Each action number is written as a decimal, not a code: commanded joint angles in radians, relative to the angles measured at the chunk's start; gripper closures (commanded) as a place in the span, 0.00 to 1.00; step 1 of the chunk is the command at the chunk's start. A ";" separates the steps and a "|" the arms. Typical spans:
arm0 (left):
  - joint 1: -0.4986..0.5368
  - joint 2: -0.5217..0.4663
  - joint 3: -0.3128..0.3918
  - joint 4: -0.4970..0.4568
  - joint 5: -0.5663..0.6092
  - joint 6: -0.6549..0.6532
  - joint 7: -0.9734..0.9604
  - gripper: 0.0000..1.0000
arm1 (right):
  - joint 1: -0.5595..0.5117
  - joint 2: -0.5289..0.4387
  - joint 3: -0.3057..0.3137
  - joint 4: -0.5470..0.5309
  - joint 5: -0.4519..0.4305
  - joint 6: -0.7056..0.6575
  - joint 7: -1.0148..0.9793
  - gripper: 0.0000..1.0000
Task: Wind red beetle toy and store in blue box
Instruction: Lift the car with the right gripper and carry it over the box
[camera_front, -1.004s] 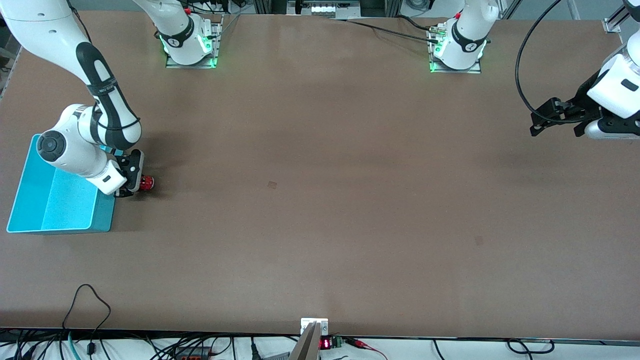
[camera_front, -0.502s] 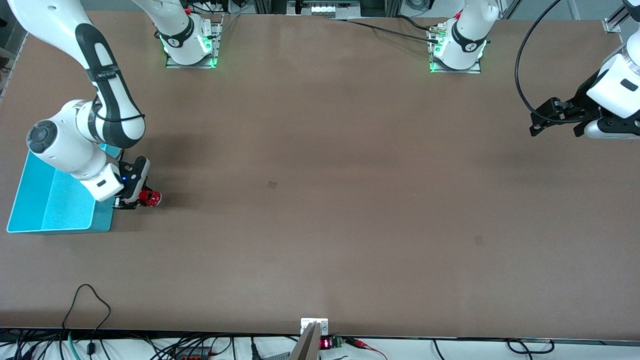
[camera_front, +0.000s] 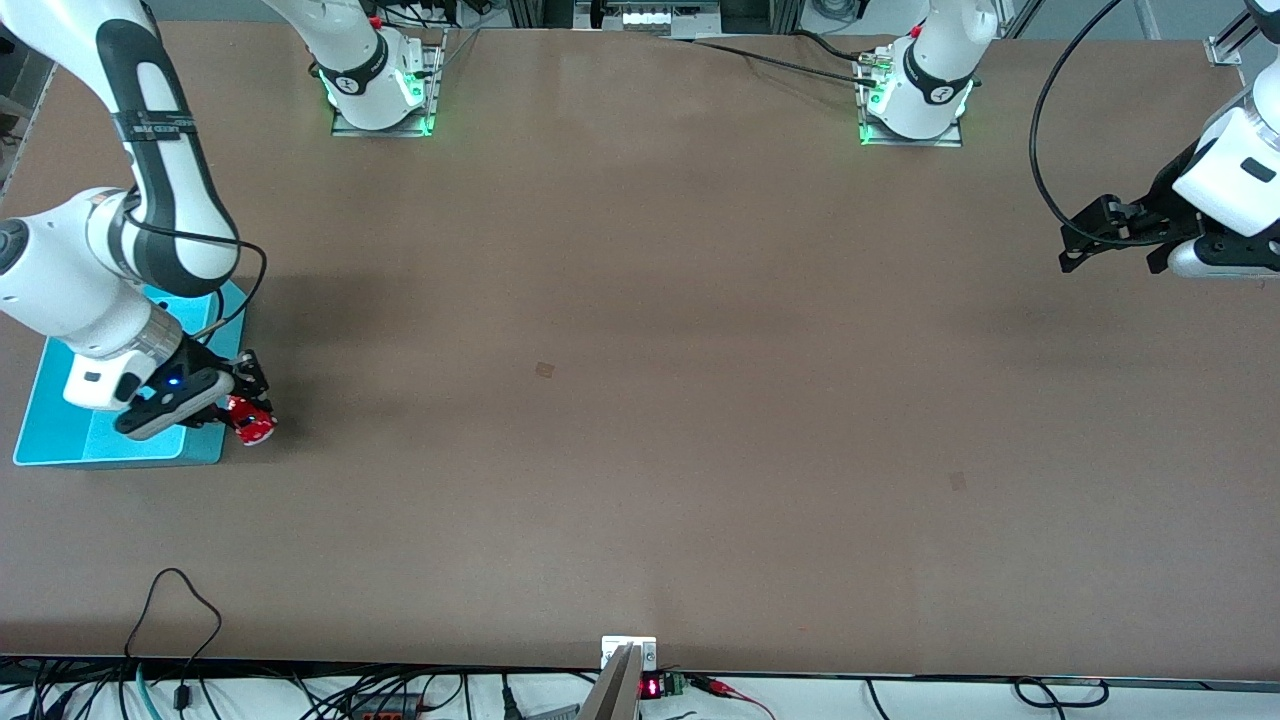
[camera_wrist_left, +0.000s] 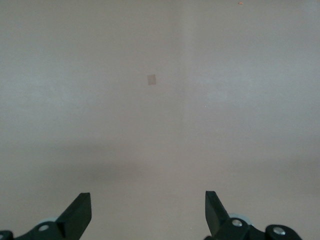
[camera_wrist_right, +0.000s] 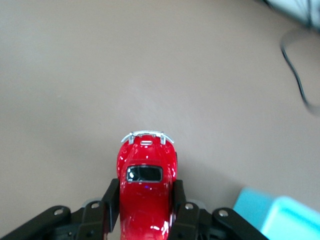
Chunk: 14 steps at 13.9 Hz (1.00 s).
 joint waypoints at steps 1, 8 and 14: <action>-0.003 0.016 0.003 0.035 -0.011 -0.023 0.006 0.00 | 0.001 0.001 -0.063 0.045 -0.001 -0.117 0.165 0.71; -0.003 0.016 0.003 0.035 -0.011 -0.023 0.006 0.00 | -0.016 0.064 -0.205 0.188 -0.124 -0.282 0.339 0.76; -0.003 0.016 0.003 0.035 -0.011 -0.023 0.006 0.00 | -0.051 0.130 -0.238 0.186 -0.173 -0.271 0.345 0.76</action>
